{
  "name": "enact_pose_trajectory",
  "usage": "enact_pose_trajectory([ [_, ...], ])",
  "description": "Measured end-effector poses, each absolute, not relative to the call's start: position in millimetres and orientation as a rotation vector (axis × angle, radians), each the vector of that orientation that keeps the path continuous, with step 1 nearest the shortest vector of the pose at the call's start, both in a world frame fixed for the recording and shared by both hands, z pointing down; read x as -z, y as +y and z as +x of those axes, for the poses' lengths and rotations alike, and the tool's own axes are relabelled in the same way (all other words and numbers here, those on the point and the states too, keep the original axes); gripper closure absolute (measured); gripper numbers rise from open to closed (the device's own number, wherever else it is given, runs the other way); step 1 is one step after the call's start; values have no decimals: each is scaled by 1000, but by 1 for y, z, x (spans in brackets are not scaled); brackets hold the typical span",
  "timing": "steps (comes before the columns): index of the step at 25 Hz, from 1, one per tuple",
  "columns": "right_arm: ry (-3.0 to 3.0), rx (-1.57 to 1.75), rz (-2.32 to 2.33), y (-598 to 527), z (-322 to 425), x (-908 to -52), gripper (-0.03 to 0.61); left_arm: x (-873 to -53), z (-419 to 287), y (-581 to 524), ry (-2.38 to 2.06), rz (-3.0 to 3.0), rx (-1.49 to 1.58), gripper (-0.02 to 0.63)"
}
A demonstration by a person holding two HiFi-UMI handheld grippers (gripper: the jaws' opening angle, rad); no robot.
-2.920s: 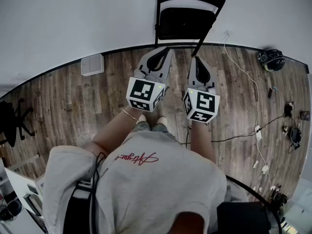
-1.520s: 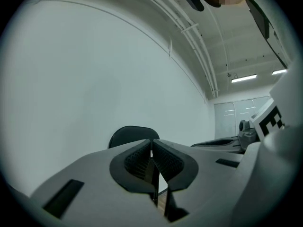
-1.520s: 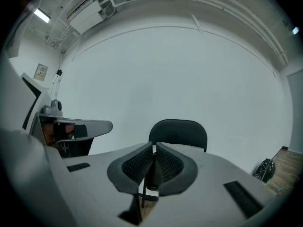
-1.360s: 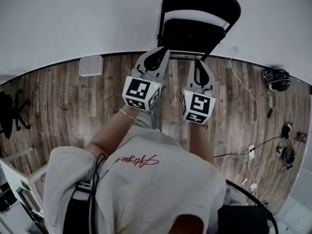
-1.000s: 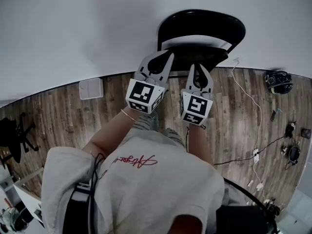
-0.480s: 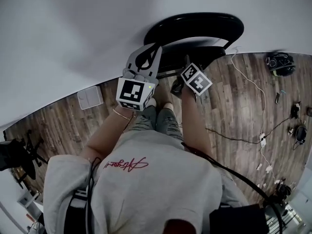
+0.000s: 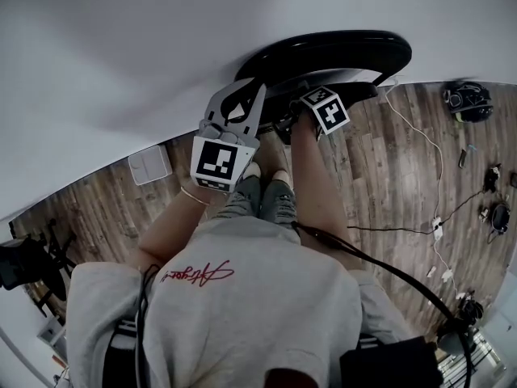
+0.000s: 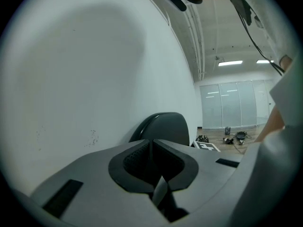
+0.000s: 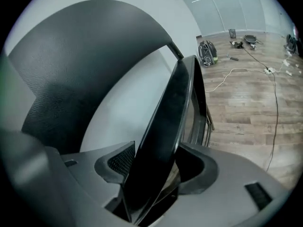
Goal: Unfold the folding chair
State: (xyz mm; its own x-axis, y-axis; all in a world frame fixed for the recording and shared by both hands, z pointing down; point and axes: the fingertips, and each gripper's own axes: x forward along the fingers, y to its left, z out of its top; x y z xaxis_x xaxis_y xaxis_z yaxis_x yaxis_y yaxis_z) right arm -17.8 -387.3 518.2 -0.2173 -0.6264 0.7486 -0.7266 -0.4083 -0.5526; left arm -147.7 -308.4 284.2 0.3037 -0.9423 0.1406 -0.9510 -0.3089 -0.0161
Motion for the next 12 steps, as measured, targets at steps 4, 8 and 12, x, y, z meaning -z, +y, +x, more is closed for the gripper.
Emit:
enact_pose_trajectory([
  [4, -1574, -1654, 1920, -393, -18, -529, 330, -284, -150, -318, -1827, 2515, -349, 597],
  [8, -1552, -1599, 1920, -397, -13, -540, 331, -279, -150, -316, -1816, 2530, -303, 595],
  [12, -1588, -1604, 1910, -392, -13, -538, 331, -270, -165, -314, -1882, 2525, -296, 530],
])
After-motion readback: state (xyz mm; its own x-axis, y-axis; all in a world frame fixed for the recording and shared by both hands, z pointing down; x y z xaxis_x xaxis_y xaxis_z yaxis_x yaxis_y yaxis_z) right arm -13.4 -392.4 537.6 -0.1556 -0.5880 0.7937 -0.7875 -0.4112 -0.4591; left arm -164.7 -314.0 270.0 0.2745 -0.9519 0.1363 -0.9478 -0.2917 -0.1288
